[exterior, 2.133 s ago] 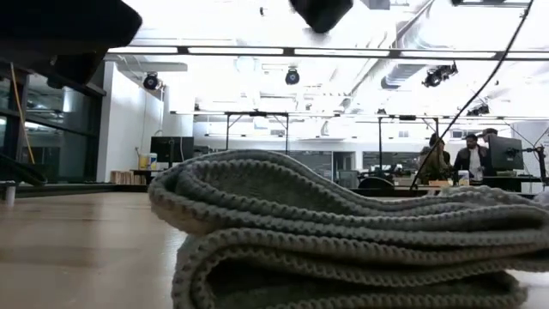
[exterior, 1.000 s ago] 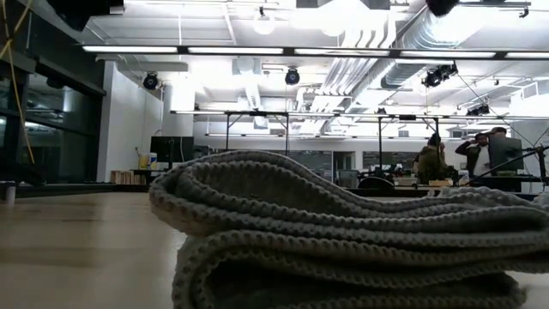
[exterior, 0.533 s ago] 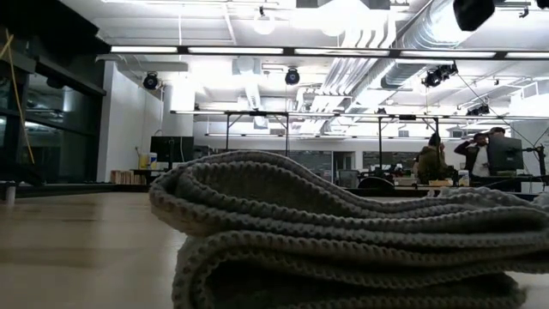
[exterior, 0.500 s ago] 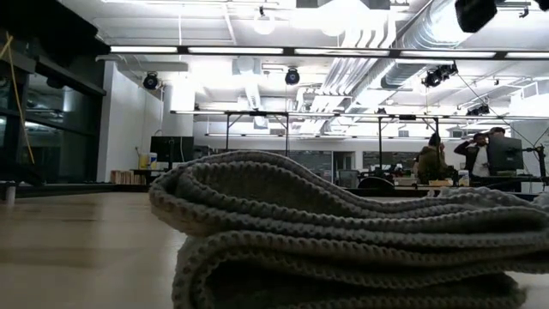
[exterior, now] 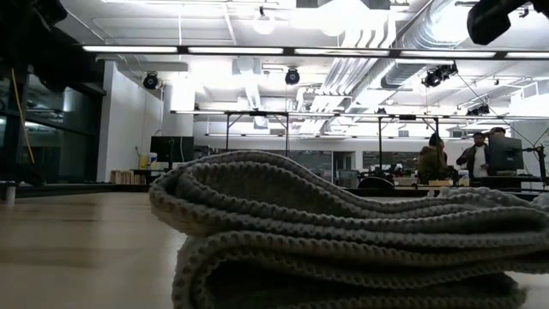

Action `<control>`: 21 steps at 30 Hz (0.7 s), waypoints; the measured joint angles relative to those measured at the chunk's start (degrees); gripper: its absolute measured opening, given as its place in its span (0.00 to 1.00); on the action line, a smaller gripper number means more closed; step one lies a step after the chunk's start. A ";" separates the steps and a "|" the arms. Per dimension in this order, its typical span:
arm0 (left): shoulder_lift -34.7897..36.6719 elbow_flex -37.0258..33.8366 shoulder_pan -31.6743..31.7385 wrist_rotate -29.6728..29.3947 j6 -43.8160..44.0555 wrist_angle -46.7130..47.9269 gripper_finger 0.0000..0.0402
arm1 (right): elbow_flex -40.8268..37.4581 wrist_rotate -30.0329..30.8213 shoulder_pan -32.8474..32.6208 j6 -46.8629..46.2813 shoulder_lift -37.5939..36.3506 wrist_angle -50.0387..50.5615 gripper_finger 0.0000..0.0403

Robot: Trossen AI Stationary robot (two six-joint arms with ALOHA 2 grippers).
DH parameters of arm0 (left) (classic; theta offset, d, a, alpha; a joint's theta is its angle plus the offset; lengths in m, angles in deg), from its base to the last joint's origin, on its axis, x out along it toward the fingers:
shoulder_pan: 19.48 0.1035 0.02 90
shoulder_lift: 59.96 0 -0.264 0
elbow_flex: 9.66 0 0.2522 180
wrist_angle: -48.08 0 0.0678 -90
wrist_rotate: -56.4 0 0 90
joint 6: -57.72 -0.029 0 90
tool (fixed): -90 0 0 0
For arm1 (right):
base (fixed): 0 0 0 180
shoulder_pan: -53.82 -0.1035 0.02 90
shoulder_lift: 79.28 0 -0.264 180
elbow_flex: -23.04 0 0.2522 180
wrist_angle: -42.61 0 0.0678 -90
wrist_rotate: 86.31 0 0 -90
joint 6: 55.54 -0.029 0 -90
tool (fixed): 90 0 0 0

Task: Fold microfiber towels
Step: Return to Home Position

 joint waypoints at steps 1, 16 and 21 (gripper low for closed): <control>0.33 -0.29 0.00 -0.02 0.43 0.17 0.50 | 0.09 -0.01 0.00 -0.01 0.00 0.09 0.01; 1.66 -3.37 0.00 0.04 3.73 1.62 0.50 | -9.61 -3.08 -0.01 0.65 -0.02 -5.10 0.01; 1.66 -3.37 0.00 0.06 3.79 2.14 0.50 | -9.68 -3.04 0.01 0.44 0.06 -3.44 0.01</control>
